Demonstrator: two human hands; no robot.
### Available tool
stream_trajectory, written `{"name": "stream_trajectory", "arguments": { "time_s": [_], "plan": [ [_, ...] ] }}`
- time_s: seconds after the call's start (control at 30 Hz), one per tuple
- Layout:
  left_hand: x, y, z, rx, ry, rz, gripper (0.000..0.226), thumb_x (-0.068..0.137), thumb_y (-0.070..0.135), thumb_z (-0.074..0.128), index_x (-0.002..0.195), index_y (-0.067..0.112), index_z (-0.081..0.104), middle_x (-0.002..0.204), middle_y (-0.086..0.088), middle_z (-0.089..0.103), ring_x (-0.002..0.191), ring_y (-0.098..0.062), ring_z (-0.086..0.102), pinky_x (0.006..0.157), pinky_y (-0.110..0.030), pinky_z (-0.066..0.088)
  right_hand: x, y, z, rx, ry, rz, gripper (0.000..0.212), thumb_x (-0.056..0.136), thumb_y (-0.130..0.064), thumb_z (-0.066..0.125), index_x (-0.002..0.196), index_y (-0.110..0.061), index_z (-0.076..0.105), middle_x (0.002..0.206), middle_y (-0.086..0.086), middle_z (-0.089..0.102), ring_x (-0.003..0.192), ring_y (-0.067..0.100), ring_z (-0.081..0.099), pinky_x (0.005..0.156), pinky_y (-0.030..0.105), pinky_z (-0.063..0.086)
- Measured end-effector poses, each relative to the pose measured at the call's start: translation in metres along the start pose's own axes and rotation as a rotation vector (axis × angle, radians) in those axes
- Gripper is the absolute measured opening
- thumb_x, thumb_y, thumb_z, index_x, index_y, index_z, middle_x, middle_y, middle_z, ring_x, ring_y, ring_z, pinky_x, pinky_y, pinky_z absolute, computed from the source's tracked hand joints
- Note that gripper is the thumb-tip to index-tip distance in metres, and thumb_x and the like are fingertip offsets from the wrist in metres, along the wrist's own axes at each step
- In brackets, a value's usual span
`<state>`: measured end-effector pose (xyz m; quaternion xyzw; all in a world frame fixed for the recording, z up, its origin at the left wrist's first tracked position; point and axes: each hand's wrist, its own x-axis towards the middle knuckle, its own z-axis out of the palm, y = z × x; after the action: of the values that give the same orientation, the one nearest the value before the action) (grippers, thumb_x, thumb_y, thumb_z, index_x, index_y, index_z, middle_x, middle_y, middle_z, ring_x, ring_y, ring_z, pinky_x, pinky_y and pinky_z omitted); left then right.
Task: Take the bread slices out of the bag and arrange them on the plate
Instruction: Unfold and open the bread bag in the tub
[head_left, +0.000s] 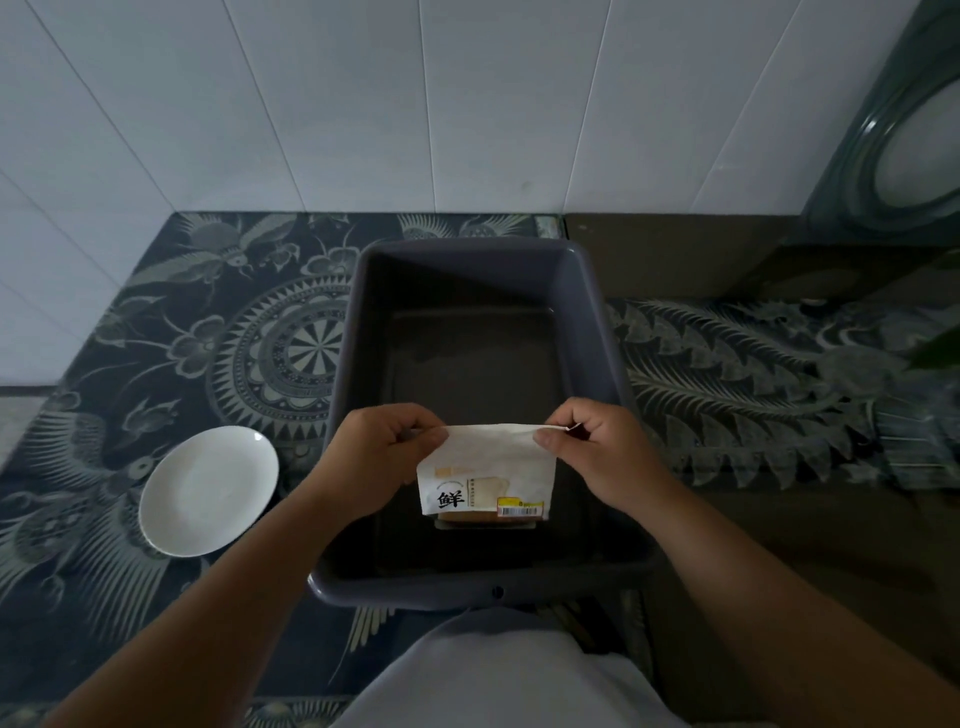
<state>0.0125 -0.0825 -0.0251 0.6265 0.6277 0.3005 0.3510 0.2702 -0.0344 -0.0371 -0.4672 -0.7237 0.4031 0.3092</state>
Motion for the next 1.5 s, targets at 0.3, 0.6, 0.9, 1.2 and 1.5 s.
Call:
{"name": "stream_trajectory", "arguments": {
  "time_s": [0.3,0.6,0.9,1.2,1.5],
  "plan": [
    [0.006,0.004,-0.016,-0.222,-0.138,-0.156,0.025,0.094,0.016,0.063,0.075,0.028,0.074,0.076,0.000,0.077,0.061,-0.001,0.065,0.063,-0.021,0.049,0.009,-0.008,-0.003,0.061,-0.038,0.047,0.017,0.087,-0.028,0.070,0.071,-0.026,0.067,0.060,-0.013,0.065,0.054,-0.001,0.057,0.051,0.011,0.044],
    [0.015,0.003,-0.010,-0.246,0.042,-0.195,0.023,0.090,0.016,0.068,0.072,0.030,0.072,0.074,0.003,0.076,0.074,-0.009,0.071,0.068,-0.024,0.055,0.006,-0.016,-0.001,0.016,-0.133,0.046,0.013,0.088,-0.024,0.070,0.076,-0.027,0.069,0.066,-0.012,0.069,0.058,0.003,0.063,0.055,0.013,0.049],
    [0.027,0.007,0.008,-0.303,0.189,-0.214,0.024,0.088,0.017,0.068,0.101,0.034,0.059,0.085,0.001,0.065,0.078,-0.016,0.068,0.068,-0.030,0.054,0.003,-0.024,0.003,-0.020,-0.148,0.069,0.011,0.090,-0.029,0.065,0.080,-0.030,0.068,0.074,-0.019,0.068,0.064,-0.001,0.063,0.057,0.011,0.048],
    [0.042,0.029,0.019,-0.181,0.056,-0.094,0.048,0.085,0.014,0.069,0.125,0.033,0.051,0.104,0.005,0.060,0.091,-0.014,0.064,0.071,-0.025,0.048,0.012,-0.041,0.013,0.145,-0.391,0.310,0.022,0.084,-0.026,0.069,0.106,-0.027,0.067,0.092,-0.001,0.078,0.084,0.022,0.075,0.072,0.038,0.059],
    [0.031,0.029,0.042,-0.172,0.142,-0.262,0.066,0.083,0.019,0.073,0.139,0.025,0.039,0.123,0.005,0.056,0.094,-0.009,0.064,0.067,-0.017,0.048,0.011,-0.036,0.030,0.108,-0.188,0.370,0.006,0.088,-0.029,0.062,0.088,-0.029,0.068,0.081,-0.012,0.074,0.072,-0.002,0.070,0.060,0.020,0.053]
  ]
}}
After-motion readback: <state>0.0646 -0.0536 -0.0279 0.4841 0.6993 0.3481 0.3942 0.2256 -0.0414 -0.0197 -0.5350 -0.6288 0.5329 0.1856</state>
